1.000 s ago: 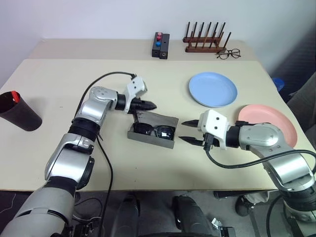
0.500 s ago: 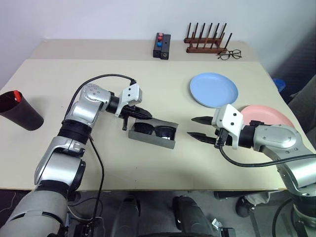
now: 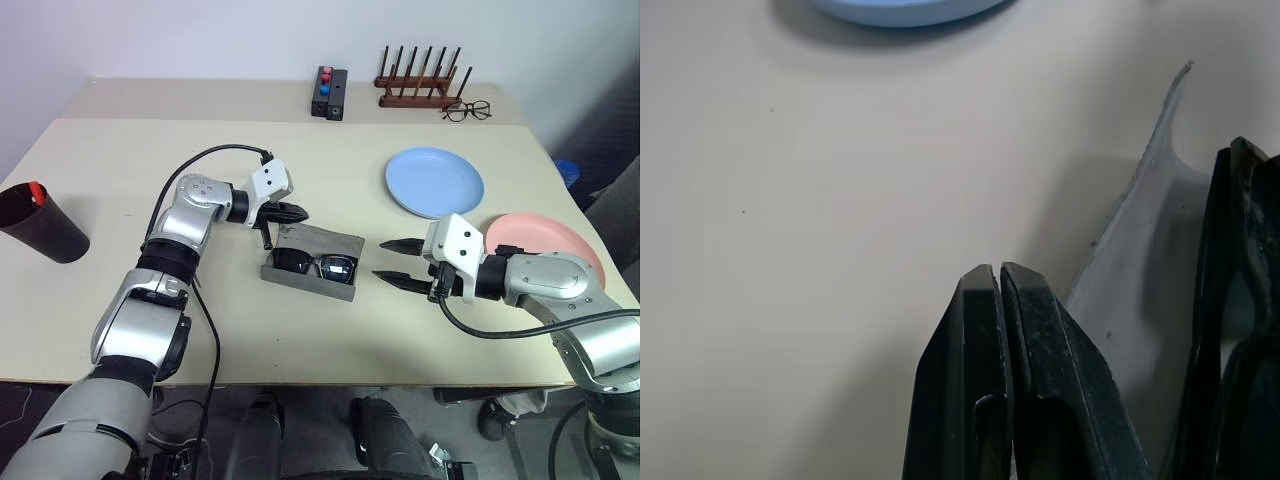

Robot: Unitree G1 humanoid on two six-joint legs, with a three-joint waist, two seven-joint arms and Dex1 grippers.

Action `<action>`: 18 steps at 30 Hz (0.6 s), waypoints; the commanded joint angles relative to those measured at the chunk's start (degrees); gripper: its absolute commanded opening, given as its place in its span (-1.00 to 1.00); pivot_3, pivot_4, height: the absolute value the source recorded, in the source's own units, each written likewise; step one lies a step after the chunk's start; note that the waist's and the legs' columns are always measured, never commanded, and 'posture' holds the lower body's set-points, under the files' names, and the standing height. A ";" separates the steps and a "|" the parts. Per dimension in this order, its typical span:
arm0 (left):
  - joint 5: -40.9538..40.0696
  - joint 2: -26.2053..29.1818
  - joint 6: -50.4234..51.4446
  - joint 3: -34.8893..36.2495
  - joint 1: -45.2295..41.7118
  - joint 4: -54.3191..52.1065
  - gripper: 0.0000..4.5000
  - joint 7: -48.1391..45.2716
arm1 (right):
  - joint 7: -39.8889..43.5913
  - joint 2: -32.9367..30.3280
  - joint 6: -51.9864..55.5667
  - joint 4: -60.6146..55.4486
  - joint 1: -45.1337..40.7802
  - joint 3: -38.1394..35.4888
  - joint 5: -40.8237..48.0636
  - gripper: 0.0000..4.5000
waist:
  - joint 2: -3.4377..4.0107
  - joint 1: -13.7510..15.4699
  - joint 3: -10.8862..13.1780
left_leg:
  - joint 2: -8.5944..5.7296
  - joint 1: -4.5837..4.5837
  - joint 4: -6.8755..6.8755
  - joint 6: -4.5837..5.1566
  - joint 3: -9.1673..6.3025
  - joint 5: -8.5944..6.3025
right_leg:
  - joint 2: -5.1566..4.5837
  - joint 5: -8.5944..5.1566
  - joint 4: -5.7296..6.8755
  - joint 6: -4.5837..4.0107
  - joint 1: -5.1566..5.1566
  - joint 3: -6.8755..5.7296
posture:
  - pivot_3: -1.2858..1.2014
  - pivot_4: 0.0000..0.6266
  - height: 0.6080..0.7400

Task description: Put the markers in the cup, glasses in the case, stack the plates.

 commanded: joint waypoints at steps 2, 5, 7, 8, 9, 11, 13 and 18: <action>0.65 1.48 -0.59 -1.08 -0.30 -1.45 -0.97 -5.32 | -0.55 0.22 -1.21 -1.53 0.43 -0.56 0.34 -0.04 | 0.00 -0.01 0.00 | 0.00 0.00 0.00 0.00 0.00 0.00 | 0.00 0.00 0.00 0.00 0.00 0.00 | 0.03 -0.52 0.98; -0.87 2.90 2.01 -1.03 0.69 -4.62 -0.97 -10.63 | -0.69 0.16 -1.23 -1.60 0.65 -0.61 0.35 -0.04 | 0.01 -0.12 0.00 | 0.00 0.01 -0.02 0.00 0.00 0.00 | 0.00 0.00 0.00 -0.01 0.00 0.00 | 0.03 -0.52 0.98; -1.87 4.36 4.35 -1.02 1.69 -8.01 -0.97 -14.33 | -0.77 0.08 -1.27 -1.58 0.77 -0.68 0.37 -0.04 | 0.01 -0.13 0.00 | 0.00 0.01 -0.02 0.00 0.00 0.00 | 0.00 -0.01 0.00 -0.02 0.00 0.00 | 0.03 -0.52 0.98; -2.20 4.93 5.38 -1.05 2.13 -9.48 -0.97 -15.64 | -0.78 0.03 -1.33 -1.51 0.79 -0.71 0.39 -0.04 | 0.01 -0.17 0.00 | 0.00 0.01 -0.02 0.00 0.00 0.00 | 0.00 -0.01 0.00 -0.02 0.00 0.00 | 0.03 -0.52 0.98; -2.35 5.63 6.11 -1.31 2.97 -11.41 -0.97 -16.79 | -0.78 0.00 -1.42 -1.43 0.81 -0.71 0.38 -0.04 | 0.01 -0.20 0.00 | 0.00 0.01 -0.02 0.00 0.00 0.00 | 0.00 -0.01 0.00 -0.02 0.00 0.00 | 0.03 -0.52 0.98; -1.92 6.98 6.79 -2.16 5.12 -15.14 -0.97 -18.30 | -0.81 0.01 -1.60 -1.22 0.78 -0.64 0.31 -0.04 | 0.01 -0.21 -0.01 | 0.01 0.02 -0.03 0.00 0.00 0.00 | 0.00 -0.01 0.00 -0.02 0.00 0.00 | 0.03 -0.52 0.98; -1.45 8.43 7.00 -3.20 7.81 -19.20 -0.97 -19.28 | -0.83 0.12 -1.82 -0.88 0.57 -0.42 0.16 -0.04 | 0.02 -0.21 -0.01 | 0.01 0.03 -0.03 0.00 0.00 0.00 | 0.00 -0.01 0.02 -0.02 0.02 0.01 | 0.03 -0.52 0.98; -1.08 10.58 8.87 -4.04 12.23 -25.81 -0.97 -18.59 | -0.69 0.35 -2.52 0.15 -0.26 0.31 -0.24 -0.04 | 0.03 -0.10 -0.02 | 0.02 0.04 -0.01 0.00 0.00 0.00 | 0.00 -0.02 0.05 -0.04 0.01 0.01 | 0.03 -0.52 0.98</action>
